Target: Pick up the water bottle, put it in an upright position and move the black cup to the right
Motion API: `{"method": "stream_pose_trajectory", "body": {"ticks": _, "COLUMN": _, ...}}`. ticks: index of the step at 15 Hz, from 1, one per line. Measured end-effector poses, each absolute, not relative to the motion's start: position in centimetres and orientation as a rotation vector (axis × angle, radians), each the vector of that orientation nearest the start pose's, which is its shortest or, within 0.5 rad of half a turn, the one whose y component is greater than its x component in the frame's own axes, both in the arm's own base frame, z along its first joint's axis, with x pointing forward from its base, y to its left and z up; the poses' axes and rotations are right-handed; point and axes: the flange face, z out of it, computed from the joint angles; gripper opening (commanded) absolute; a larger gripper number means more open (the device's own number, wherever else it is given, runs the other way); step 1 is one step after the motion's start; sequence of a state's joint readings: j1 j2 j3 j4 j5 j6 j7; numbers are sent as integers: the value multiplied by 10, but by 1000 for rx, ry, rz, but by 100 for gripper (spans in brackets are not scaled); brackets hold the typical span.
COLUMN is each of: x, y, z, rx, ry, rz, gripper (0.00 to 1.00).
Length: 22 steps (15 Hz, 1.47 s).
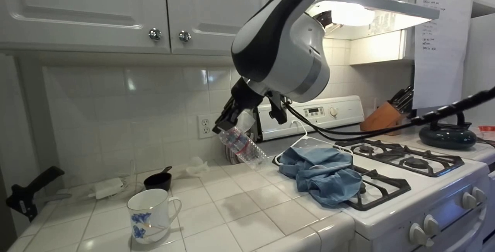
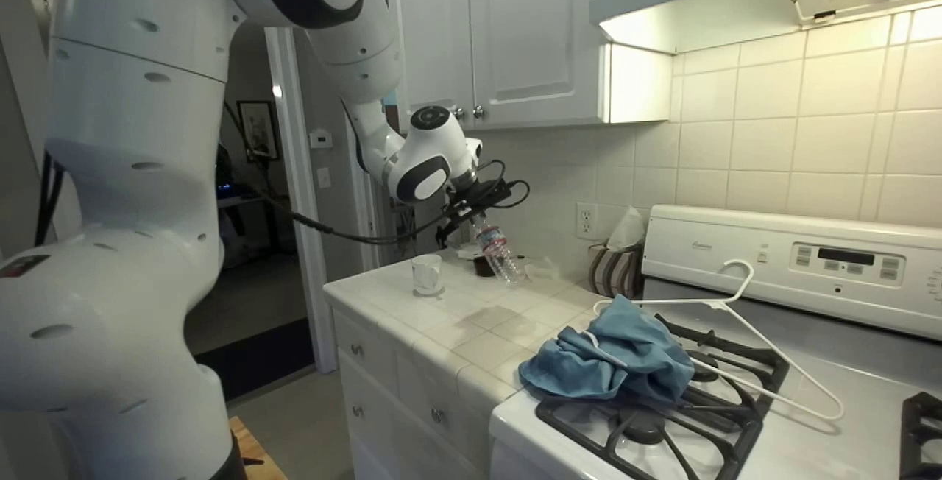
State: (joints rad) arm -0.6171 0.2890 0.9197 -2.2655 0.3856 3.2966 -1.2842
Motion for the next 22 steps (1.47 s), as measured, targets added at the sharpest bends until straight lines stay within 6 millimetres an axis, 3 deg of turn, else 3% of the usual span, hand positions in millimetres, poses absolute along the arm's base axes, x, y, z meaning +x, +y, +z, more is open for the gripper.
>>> {"method": "stream_pose_trajectory", "body": {"ticks": 2, "x": 584, "y": 105, "z": 381, "rx": -2484, "ry": -1452, "rz": -1432, "gripper": 8}}
{"method": "stream_pose_trajectory", "body": {"ticks": 5, "x": 591, "y": 74, "z": 399, "rx": -2370, "ry": -1371, "rz": -1550, "gripper": 8}}
{"method": "stream_pose_trajectory", "body": {"ticks": 9, "x": 563, "y": 36, "z": 412, "rx": -2211, "ry": -1281, "rz": -1642, "gripper": 8}}
{"method": "stream_pose_trajectory", "body": {"ticks": 15, "x": 510, "y": 19, "z": 365, "rx": -2018, "ry": -1176, "rz": -1621, "gripper": 8}}
{"method": "stream_pose_trajectory", "body": {"ticks": 18, "x": 501, "y": 21, "z": 349, "rx": -1902, "ry": -1169, "rz": -1600, "gripper": 8}}
{"method": "stream_pose_trajectory", "body": {"ticks": 22, "x": 505, "y": 31, "z": 328, "rx": -1743, "ry": -1201, "rz": -1467, "gripper": 8}}
